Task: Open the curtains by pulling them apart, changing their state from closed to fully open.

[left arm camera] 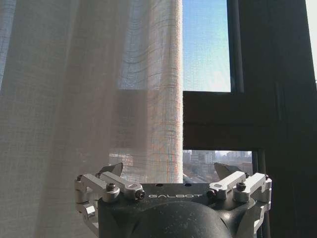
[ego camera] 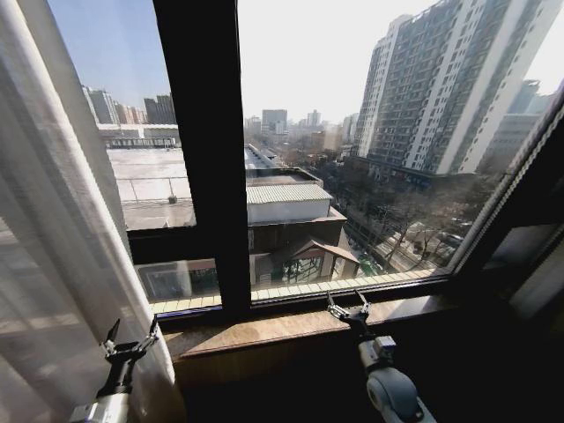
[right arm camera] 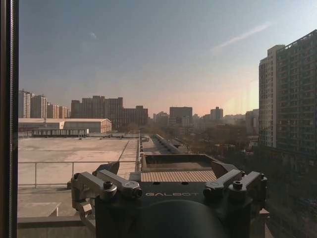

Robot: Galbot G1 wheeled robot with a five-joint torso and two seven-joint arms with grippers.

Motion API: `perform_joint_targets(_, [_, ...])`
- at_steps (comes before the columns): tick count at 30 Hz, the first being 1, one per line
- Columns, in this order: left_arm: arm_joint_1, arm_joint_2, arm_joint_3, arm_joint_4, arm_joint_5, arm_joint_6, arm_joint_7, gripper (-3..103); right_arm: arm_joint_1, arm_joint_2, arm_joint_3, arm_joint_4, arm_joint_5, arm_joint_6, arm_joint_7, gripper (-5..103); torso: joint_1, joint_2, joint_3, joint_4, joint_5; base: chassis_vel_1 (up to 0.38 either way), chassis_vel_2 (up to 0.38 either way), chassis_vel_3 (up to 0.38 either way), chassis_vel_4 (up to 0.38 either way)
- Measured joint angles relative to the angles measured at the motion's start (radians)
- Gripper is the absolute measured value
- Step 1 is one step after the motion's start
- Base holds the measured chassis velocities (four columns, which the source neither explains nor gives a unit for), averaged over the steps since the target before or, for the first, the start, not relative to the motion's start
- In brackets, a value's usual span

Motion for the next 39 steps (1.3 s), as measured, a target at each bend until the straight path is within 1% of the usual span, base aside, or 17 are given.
perform_joint_targets(15, [0.000,0.000,0.000,0.000,0.000,0.000,0.000,100,0.000,0.000,0.000,0.000,0.000,0.000,0.000,100,0.000,0.000,0.000,0.0000,0.0000,0.000,0.000,0.000,0.000])
perform_joint_targets(19, [-0.002,-0.001,0.005,-0.003,0.002,0.012,-0.001,100,0.000,0.000,0.000,0.000,0.000,0.000,0.000,100,0.000,0.000,0.000,0.0001,0.0000,0.000,0.000,0.000,0.000])
perform_joint_targets(20, [-0.008,-0.002,0.017,-0.012,0.007,0.035,-0.006,100,0.000,0.000,0.000,0.000,0.000,0.000,0.000,100,0.000,0.000,0.000,0.0002,0.0001,0.000,0.000,0.000,0.000])
perform_joint_targets(22, [-0.023,-0.008,0.049,-0.036,0.021,0.103,-0.021,100,0.000,0.000,0.000,0.000,0.000,0.000,0.000,100,0.000,0.000,0.000,0.0000,0.0000,0.000,0.000,0.000,0.000])
perform_joint_targets(23, [-0.023,-0.008,0.049,-0.036,0.021,0.103,-0.021,100,0.000,0.000,0.000,0.000,0.000,0.000,0.000,100,0.000,0.000,0.000,0.0000,0.0000,0.000,0.000,0.000,0.000])
perform_joint_targets(26, [-0.047,-0.016,0.096,-0.071,0.042,0.203,-0.045,100,0.000,0.000,0.000,0.000,0.000,0.000,0.000,100,0.000,0.000,0.000,0.0000,0.0001,0.000,0.000,0.000,0.000])
perform_joint_targets(27, [-0.053,-0.018,0.107,-0.080,0.047,0.227,-0.050,100,0.000,0.000,0.000,0.000,0.000,0.000,0.000,100,0.000,0.000,0.000,0.0000,0.0001,0.000,0.000,0.000,0.000])
perform_joint_targets(28, [-0.053,-0.018,0.107,-0.080,0.047,0.227,-0.050,100,0.000,0.000,0.000,0.000,0.000,0.000,0.000,100,0.000,0.000,0.000,0.0000,0.0001,0.000,0.000,0.000,0.000])
perform_joint_targets(29, [-0.062,-0.021,0.125,-0.093,0.055,0.265,-0.059,100,0.000,0.000,0.000,0.000,0.000,0.000,0.000,100,0.000,0.000,0.000,0.0000,0.0001,0.000,0.000,0.000,0.000])
perform_joint_targets(30, [-0.065,-0.022,0.131,-0.097,0.058,0.278,-0.061,100,0.000,0.000,0.000,0.000,0.000,0.000,0.000,100,0.000,0.000,0.000,0.0000,0.0001,0.000,0.000,0.000,0.000])
perform_joint_targets(31, [-0.076,-0.026,0.154,-0.115,0.068,0.326,-0.073,100,0.000,0.000,0.000,0.000,0.000,0.000,0.000,100,0.000,0.000,0.000,0.0000,0.0001,0.000,0.000,0.000,0.000])
perform_joint_targets(33, [-0.092,-0.031,0.186,-0.139,0.082,0.395,-0.089,100,0.000,0.000,0.000,0.000,0.000,0.000,0.000,100,0.000,0.000,0.000,0.0000,0.0001,0.000,0.000,0.000,0.000])
perform_joint_targets(34, [-0.092,-0.031,0.186,-0.139,0.082,0.395,-0.089,100,0.000,0.000,0.000,0.000,0.000,0.000,0.000,100,0.000,0.000,0.000,0.0000,0.0001,0.000,0.000,0.000,0.000])
perform_joint_targets(35, [-0.098,-0.033,0.197,-0.147,0.087,0.419,-0.095,100,0.000,0.000,0.000,0.000,0.000,0.000,0.000,100,0.000,0.000,0.000,0.0000,0.0001,0.000,0.000,0.000,0.000])
perform_joint_targets(38, [-0.121,-0.041,0.244,-0.182,0.107,0.519,-0.117,100,0.000,0.000,0.000,0.000,0.000,0.000,0.000,100,0.000,0.000,0.000,0.0000,0.0002,0.000,0.000,0.000,0.000])
perform_joint_targets(39, [-0.121,-0.041,0.244,-0.182,0.107,0.519,-0.117,100,0.000,0.000,0.000,0.000,0.000,0.000,0.000,100,0.000,0.000,0.000,0.0000,0.0002,0.000,0.000,0.000,0.000])
